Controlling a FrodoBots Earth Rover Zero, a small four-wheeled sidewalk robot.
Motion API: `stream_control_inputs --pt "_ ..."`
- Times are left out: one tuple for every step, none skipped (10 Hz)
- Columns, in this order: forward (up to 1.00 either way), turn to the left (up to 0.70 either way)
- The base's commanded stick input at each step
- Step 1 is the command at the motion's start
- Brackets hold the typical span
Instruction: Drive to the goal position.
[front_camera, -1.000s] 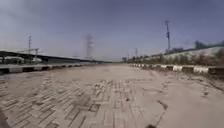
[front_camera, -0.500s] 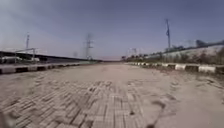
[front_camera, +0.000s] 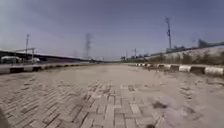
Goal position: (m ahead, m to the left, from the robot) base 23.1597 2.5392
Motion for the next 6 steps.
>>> stream_control_inputs --pt "0.36 0.00" --pt "0.00 0.00" --pt "0.00 0.00" --pt "0.00 0.00" --pt "0.00 0.00" --pt "0.00 0.00"
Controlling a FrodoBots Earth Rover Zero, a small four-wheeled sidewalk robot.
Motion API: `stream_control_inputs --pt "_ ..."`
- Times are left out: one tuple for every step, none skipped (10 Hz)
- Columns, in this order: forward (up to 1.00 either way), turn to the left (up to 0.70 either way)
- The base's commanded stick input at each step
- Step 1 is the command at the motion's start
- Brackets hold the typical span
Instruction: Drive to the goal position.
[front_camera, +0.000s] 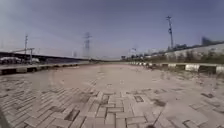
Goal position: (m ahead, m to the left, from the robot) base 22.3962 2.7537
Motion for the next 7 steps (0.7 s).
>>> stream_control_inputs --pt "0.00 0.00" --pt "0.00 0.00" --pt "0.00 0.00" --pt "0.00 0.00" --pt "0.54 0.00" --pt "1.00 0.00" --pt "1.00 0.00"
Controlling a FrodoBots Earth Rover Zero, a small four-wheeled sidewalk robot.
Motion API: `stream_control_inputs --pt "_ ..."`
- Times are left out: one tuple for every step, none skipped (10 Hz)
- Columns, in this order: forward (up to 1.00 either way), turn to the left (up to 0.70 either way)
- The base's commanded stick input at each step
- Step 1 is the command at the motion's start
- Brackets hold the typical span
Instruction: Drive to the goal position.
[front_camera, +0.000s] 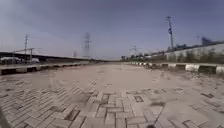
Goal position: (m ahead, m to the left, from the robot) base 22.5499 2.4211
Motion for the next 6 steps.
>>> stream_control_inputs --pt "1.00 0.00" --pt "1.00 0.00" --pt "1.00 0.00" --pt "1.00 0.00" --pt "1.00 0.00" --pt "1.00 0.00"
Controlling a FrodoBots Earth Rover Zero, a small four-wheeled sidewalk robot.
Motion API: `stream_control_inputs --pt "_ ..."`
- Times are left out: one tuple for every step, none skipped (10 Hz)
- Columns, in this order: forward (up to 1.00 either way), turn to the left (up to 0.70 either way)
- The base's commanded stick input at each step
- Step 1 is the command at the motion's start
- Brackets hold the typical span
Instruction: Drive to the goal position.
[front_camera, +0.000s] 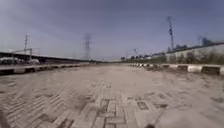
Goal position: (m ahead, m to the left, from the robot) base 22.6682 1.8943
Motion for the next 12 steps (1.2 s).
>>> stream_control_inputs --pt "1.00 0.00" --pt "1.00 0.00" --pt "1.00 0.00" --pt "1.00 0.00" --pt "1.00 0.00" --pt "1.00 0.00" --pt "0.00 0.00" --pt "0.00 0.00" --pt "0.00 0.00" --pt "0.00 0.00" --pt "0.00 0.00" --pt "0.00 0.00"
